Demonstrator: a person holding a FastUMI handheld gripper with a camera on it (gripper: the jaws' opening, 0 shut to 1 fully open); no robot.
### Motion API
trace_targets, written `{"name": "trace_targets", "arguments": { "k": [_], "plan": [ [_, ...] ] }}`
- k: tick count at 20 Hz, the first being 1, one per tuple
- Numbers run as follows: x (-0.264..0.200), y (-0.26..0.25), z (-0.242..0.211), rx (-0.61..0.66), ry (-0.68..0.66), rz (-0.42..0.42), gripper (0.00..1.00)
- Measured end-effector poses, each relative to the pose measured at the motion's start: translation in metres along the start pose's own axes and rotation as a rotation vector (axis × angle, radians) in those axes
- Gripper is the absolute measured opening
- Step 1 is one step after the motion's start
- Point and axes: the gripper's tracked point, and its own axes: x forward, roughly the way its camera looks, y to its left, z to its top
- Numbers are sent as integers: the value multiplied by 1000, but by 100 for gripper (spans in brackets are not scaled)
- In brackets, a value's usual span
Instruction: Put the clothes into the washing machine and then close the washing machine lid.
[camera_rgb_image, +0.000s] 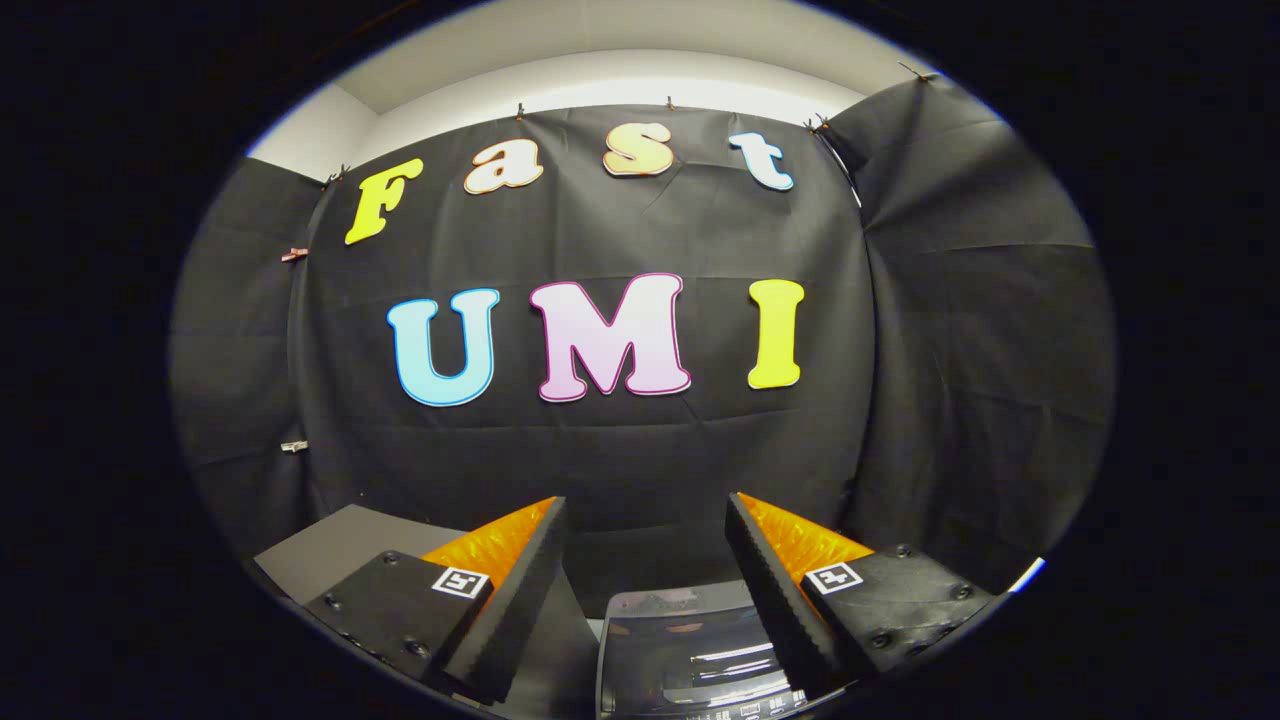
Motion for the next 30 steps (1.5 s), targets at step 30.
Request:
{"name": "trace_targets", "arguments": {
  "k": [30],
  "plan": [
    [-10, 22, -9, 14, 9, 29, 99]
  ]
}}
